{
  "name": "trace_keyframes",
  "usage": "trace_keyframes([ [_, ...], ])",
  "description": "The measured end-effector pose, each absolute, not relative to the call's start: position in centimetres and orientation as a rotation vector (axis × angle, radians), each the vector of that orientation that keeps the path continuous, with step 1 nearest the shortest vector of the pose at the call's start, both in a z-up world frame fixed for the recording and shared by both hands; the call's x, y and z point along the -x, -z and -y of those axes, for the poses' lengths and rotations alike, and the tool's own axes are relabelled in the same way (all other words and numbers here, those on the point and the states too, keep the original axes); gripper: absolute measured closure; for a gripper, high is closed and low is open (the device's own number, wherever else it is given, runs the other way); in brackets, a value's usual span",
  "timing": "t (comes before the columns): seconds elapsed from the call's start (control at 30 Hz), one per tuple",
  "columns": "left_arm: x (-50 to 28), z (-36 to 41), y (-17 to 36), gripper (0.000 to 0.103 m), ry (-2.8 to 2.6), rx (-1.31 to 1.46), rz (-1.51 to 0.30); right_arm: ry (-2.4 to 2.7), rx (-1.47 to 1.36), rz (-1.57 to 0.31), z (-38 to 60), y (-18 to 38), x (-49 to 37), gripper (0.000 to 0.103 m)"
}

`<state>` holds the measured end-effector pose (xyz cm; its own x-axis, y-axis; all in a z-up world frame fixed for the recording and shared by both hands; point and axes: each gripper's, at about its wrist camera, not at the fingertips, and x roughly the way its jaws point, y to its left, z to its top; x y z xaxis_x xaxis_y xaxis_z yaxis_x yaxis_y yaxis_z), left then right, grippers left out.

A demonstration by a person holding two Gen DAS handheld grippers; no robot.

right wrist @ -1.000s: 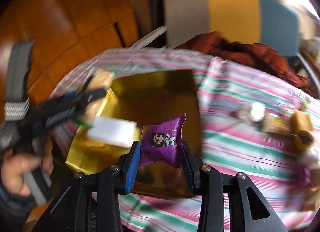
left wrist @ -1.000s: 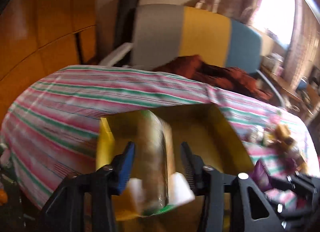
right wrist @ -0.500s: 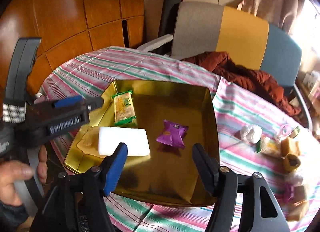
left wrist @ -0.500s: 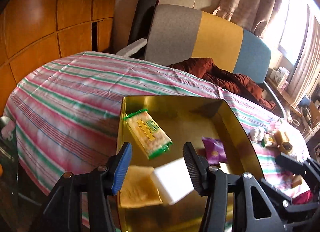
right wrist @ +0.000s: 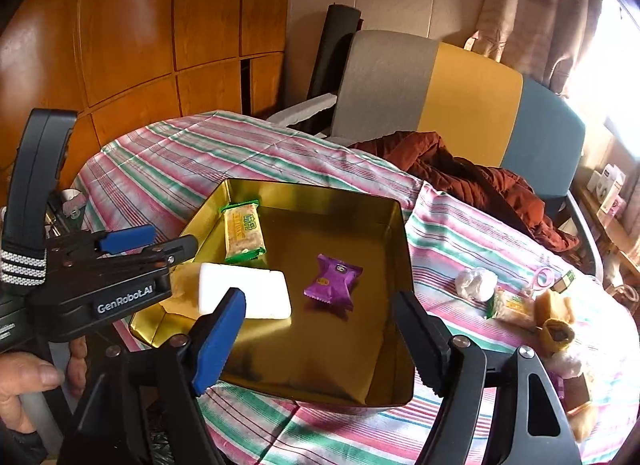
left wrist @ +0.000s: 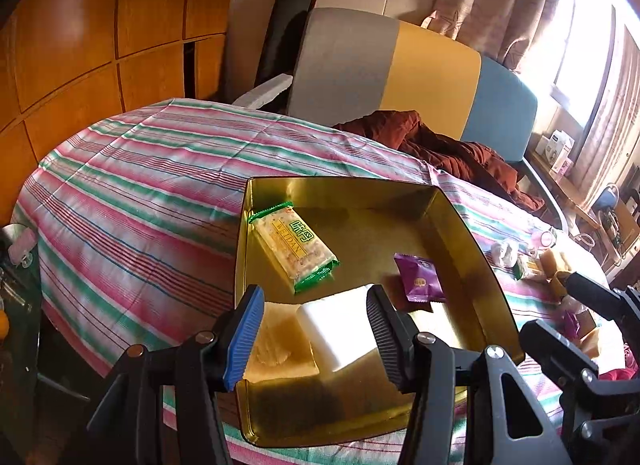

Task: Organize objects
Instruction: 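Withdraw both tools from the tray back toward the table items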

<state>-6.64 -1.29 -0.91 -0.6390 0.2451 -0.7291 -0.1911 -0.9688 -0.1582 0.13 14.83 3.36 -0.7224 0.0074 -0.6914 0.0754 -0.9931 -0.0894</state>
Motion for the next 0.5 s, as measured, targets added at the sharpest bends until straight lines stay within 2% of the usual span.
trace_keyframes([
  [0.5,5.2,-1.1,0.2,0.049,-2.583,1.167,0.034,2.929,-1.153,-0.154,-16.7,-3.2,-1.4,0.021],
])
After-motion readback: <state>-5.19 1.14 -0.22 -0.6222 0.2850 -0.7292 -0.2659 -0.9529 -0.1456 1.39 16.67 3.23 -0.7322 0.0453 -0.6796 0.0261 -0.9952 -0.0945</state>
